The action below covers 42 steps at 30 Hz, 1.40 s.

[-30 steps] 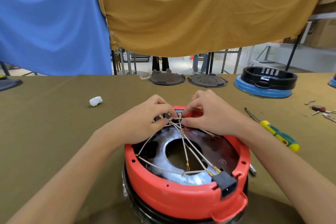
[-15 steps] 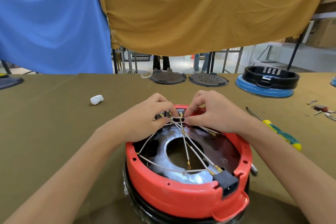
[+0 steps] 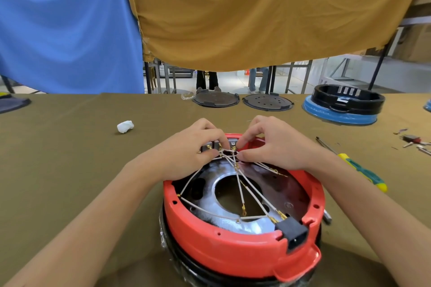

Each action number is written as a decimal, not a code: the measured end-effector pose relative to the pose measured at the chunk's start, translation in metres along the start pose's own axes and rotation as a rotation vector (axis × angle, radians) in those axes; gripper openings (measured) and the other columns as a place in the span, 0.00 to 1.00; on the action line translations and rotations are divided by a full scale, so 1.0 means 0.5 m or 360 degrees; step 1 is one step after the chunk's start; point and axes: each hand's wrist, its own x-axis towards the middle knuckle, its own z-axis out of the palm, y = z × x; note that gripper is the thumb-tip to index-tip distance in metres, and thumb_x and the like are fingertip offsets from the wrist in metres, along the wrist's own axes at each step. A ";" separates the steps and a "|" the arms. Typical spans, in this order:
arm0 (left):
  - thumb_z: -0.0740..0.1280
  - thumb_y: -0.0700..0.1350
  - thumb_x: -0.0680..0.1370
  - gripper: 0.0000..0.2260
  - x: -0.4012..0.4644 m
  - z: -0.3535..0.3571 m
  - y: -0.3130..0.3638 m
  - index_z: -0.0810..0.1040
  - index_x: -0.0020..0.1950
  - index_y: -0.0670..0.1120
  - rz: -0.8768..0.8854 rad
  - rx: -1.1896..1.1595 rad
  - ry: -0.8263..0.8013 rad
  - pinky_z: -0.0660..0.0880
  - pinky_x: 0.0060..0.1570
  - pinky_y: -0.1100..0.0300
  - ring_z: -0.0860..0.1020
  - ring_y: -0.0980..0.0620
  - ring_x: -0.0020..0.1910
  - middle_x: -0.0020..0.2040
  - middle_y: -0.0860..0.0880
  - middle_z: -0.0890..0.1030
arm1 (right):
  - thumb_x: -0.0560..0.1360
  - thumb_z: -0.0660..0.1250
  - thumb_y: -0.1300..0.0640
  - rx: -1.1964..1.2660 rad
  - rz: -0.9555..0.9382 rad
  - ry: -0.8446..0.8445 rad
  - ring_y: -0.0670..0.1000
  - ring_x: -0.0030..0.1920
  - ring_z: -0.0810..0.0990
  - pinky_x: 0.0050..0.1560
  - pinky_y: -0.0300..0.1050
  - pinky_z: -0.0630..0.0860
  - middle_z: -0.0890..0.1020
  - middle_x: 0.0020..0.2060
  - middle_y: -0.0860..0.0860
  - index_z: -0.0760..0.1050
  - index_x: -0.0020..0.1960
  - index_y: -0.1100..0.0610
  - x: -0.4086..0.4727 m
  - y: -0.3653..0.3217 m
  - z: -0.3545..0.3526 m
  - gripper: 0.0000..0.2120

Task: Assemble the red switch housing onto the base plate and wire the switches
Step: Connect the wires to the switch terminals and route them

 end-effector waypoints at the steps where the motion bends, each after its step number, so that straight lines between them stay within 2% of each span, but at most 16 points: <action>1: 0.62 0.47 0.83 0.09 0.000 0.000 0.000 0.77 0.57 0.61 0.0001 -0.0001 0.0000 0.72 0.60 0.55 0.74 0.57 0.55 0.58 0.60 0.68 | 0.69 0.77 0.49 0.0007 0.0007 -0.0003 0.38 0.46 0.75 0.44 0.29 0.69 0.75 0.45 0.42 0.85 0.43 0.46 0.000 0.000 -0.001 0.04; 15: 0.62 0.47 0.83 0.09 0.001 0.000 0.000 0.76 0.57 0.61 0.0001 -0.0036 -0.0014 0.72 0.60 0.55 0.75 0.56 0.55 0.58 0.60 0.68 | 0.68 0.79 0.51 0.0124 0.0060 -0.0016 0.38 0.45 0.76 0.44 0.28 0.70 0.76 0.45 0.43 0.86 0.43 0.46 0.000 0.000 -0.006 0.05; 18: 0.63 0.47 0.82 0.09 0.001 0.000 -0.002 0.76 0.56 0.61 0.0007 -0.0048 -0.0009 0.72 0.60 0.57 0.75 0.56 0.55 0.58 0.60 0.68 | 0.68 0.78 0.50 0.0111 0.0058 -0.0012 0.39 0.45 0.76 0.45 0.31 0.71 0.77 0.43 0.42 0.86 0.44 0.49 -0.001 -0.001 -0.005 0.06; 21: 0.63 0.47 0.82 0.09 0.001 0.001 -0.002 0.76 0.56 0.61 0.0009 -0.0046 -0.0007 0.71 0.60 0.57 0.75 0.56 0.55 0.58 0.60 0.68 | 0.68 0.78 0.48 0.0070 0.0094 -0.0016 0.42 0.47 0.76 0.47 0.35 0.73 0.76 0.46 0.44 0.85 0.45 0.47 -0.002 0.000 -0.002 0.07; 25: 0.63 0.47 0.82 0.08 0.002 0.000 -0.001 0.76 0.57 0.61 0.0008 -0.0044 -0.0009 0.71 0.59 0.59 0.75 0.56 0.55 0.58 0.60 0.68 | 0.68 0.78 0.48 0.0034 0.0074 -0.0004 0.36 0.50 0.71 0.44 0.25 0.69 0.75 0.44 0.44 0.85 0.42 0.47 -0.003 0.000 0.000 0.05; 26: 0.63 0.47 0.82 0.08 0.002 0.000 0.000 0.76 0.57 0.61 0.0008 -0.0045 -0.0010 0.72 0.59 0.59 0.75 0.57 0.55 0.58 0.60 0.68 | 0.68 0.77 0.48 0.0036 0.0069 -0.0007 0.37 0.50 0.70 0.44 0.26 0.69 0.75 0.44 0.44 0.85 0.42 0.46 -0.004 0.000 0.000 0.04; 30: 0.63 0.47 0.82 0.08 0.001 -0.001 0.000 0.76 0.57 0.60 0.0009 -0.0045 -0.0014 0.71 0.59 0.59 0.74 0.57 0.55 0.59 0.60 0.68 | 0.69 0.77 0.46 0.0035 0.0090 -0.0039 0.43 0.53 0.71 0.49 0.41 0.69 0.73 0.49 0.43 0.84 0.42 0.43 -0.002 0.000 -0.001 0.04; 36: 0.62 0.46 0.83 0.08 0.000 -0.002 0.001 0.76 0.57 0.60 0.0007 -0.0035 -0.0018 0.72 0.59 0.59 0.75 0.56 0.55 0.59 0.59 0.68 | 0.68 0.78 0.48 0.0062 0.0075 -0.0029 0.40 0.52 0.73 0.51 0.34 0.68 0.74 0.49 0.42 0.85 0.43 0.44 -0.001 -0.002 -0.006 0.04; 39: 0.62 0.46 0.83 0.08 0.000 -0.002 0.001 0.75 0.57 0.60 0.0001 -0.0035 -0.0028 0.71 0.60 0.58 0.74 0.56 0.55 0.59 0.59 0.68 | 0.68 0.78 0.50 0.0081 0.0066 -0.0002 0.39 0.51 0.74 0.48 0.27 0.66 0.75 0.49 0.42 0.85 0.43 0.45 0.000 -0.004 -0.006 0.05; 42: 0.62 0.47 0.83 0.08 0.000 -0.003 0.003 0.75 0.57 0.59 0.0003 -0.0026 -0.0031 0.71 0.60 0.59 0.74 0.56 0.56 0.59 0.59 0.68 | 0.68 0.78 0.51 0.0053 0.0052 -0.0017 0.40 0.50 0.74 0.49 0.32 0.69 0.74 0.49 0.42 0.85 0.44 0.46 0.000 -0.004 -0.005 0.05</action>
